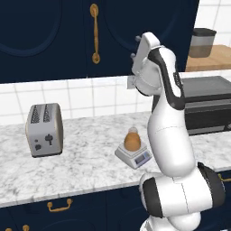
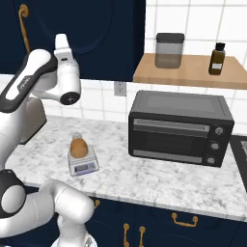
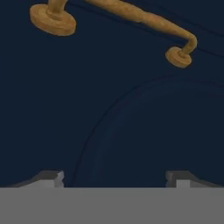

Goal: Pick the honey bottle and place it on the digital scale for weighing, and close the cabinet.

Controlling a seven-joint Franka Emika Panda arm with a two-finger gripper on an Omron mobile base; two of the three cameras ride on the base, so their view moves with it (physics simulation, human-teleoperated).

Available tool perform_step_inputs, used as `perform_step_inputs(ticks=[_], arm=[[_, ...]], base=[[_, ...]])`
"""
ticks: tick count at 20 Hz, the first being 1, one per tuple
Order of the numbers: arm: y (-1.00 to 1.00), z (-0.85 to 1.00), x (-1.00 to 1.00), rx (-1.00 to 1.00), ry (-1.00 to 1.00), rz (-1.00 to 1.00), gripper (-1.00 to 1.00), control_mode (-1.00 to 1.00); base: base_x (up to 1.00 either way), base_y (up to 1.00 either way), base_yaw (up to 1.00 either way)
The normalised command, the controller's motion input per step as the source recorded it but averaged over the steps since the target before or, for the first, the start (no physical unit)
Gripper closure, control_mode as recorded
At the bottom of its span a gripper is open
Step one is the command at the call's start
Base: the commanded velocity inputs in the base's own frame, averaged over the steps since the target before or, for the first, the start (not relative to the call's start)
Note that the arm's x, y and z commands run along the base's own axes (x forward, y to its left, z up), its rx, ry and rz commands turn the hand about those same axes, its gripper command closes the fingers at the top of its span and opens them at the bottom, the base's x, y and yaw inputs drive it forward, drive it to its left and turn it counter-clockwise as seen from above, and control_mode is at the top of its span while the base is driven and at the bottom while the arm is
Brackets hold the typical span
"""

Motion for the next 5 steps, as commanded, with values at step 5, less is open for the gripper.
perform_step_inputs(ticks=[5], arm=[[-0.02,0.0,0.06,0.0,0.0,0.0,-1.0,-1.0]], base=[[0.0,0.0,0.0]])
